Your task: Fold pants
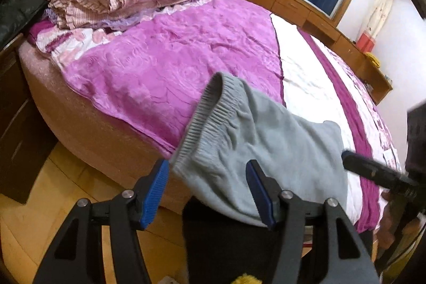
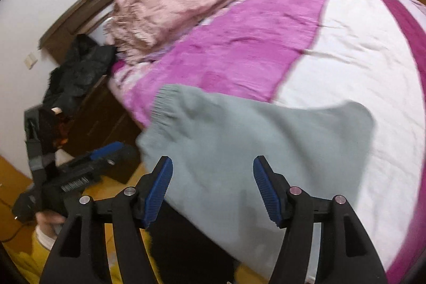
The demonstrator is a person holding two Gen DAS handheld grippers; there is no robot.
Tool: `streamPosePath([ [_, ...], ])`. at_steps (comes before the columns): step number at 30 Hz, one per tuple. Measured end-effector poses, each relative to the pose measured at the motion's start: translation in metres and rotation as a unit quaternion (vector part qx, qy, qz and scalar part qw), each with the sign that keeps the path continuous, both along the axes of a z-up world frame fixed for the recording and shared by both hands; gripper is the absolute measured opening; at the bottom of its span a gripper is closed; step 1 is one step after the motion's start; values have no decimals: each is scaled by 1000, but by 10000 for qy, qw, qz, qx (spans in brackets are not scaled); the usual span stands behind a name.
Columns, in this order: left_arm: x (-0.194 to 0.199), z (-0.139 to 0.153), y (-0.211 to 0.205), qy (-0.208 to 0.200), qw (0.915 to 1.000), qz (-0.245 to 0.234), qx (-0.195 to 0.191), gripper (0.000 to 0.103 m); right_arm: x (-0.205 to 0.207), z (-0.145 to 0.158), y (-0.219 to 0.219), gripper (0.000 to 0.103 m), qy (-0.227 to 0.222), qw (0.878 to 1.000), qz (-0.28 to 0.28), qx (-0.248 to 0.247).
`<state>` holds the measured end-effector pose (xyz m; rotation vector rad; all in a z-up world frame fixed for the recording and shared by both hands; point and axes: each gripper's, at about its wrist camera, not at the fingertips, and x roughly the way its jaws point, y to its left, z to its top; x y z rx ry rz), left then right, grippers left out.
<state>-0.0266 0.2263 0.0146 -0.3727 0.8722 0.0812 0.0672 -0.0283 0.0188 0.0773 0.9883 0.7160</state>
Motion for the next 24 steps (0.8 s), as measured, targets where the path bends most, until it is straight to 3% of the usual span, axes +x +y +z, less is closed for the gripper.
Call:
streamPosePath([
  [4, 14, -4, -7, 15, 9999, 31, -110, 63, 6, -19, -35, 57, 268, 9980, -571, 16],
  [7, 22, -10, -9, 101, 9998, 137, -36, 56, 7, -28, -56, 57, 329, 9952, -919, 28],
  [9, 27, -14, -9, 146, 9996, 222, 64, 47, 7, -34, -68, 57, 416, 9929, -1111, 53],
  [12, 29, -22, -3, 196, 9994, 279, 10, 17, 8, -41, -82, 57, 627, 9903, -1210, 257],
  [13, 27, -23, 0, 178, 9993, 297, -117, 14, 7, -43, -84, 57, 660, 9898, -1233, 289],
  [15, 20, -19, 8, 51, 9988, 360, -329, 12, 8, -43, -89, 57, 700, 9887, -1278, 365],
  [18, 9, -11, 16, -20, 9986, 479, -224, 11, 9, -41, -93, 57, 653, 9884, -1293, 454],
  [24, 19, -35, 27, 391, 9978, 509, -179, 13, 11, -53, -93, 57, 784, 9874, -1281, 491],
])
